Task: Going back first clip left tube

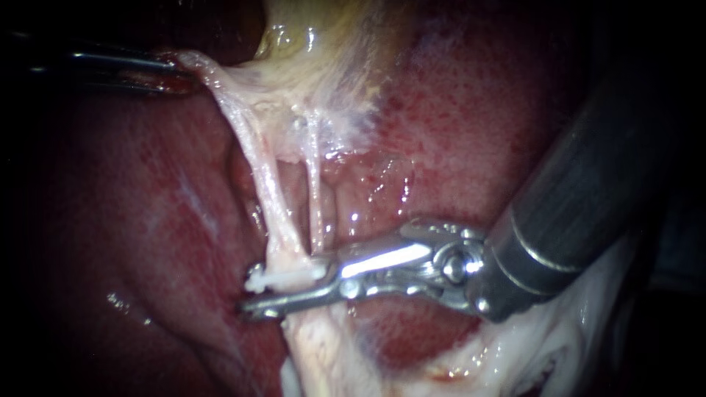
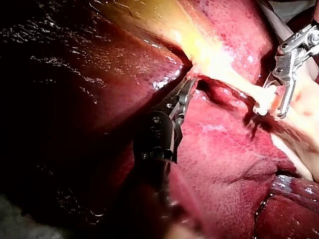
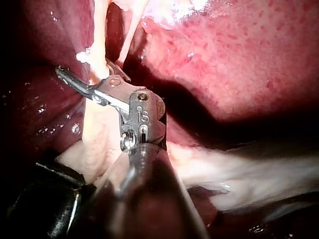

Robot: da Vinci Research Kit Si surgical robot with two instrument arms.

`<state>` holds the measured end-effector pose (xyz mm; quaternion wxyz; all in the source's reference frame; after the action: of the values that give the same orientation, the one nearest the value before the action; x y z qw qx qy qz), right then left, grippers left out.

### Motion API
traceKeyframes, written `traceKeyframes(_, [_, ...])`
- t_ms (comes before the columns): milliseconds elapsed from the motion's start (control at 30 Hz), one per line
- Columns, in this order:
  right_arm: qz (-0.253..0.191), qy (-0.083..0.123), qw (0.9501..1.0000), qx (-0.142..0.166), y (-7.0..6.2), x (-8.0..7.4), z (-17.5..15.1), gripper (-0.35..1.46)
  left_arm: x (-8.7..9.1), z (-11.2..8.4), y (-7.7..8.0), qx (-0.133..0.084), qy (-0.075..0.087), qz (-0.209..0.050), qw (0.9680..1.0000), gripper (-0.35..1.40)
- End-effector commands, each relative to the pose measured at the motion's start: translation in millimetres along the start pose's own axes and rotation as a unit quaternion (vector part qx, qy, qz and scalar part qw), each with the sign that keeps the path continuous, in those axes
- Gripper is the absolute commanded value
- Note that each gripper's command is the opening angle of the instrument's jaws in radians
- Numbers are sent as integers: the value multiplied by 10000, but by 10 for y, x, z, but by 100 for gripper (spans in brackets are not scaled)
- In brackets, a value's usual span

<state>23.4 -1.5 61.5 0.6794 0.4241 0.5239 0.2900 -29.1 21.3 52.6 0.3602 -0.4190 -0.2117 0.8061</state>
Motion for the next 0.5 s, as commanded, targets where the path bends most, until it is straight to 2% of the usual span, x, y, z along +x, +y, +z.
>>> traceKeyframes(33, [-168,-82,9998,-99,0,0,-4,45,0,0,0,0,0,1,10000,-35])
traceKeyframes(100, [-555,-323,9974,-337,-1,-2,-13,47,0,-1,0,-1,0,2,10000,-35])
traceKeyframes(133, [-825,-427,9946,-466,-2,-2,-17,48,0,-1,0,-2,0,2,10000,-35])
traceKeyframes(200, [-1447,-665,9840,-796,-5,-4,-28,50,0,-1,0,-2,0,2,10000,-35])
traceKeyframes(267, [-1812,-703,9748,-1091,-11,-1,-43,50,0,-1,0,-2,0,2,10000,-35])
traceKeyframes(333, [-2073,-704,9684,-1194,-18,5,-58,50,-1,-1,0,-2,0,3,10000,-35])
traceKeyframes(500, [-2423,-679,9577,-1393,-36,28,-104,50,-1,-1,-1,-4,0,5,10000,-35])
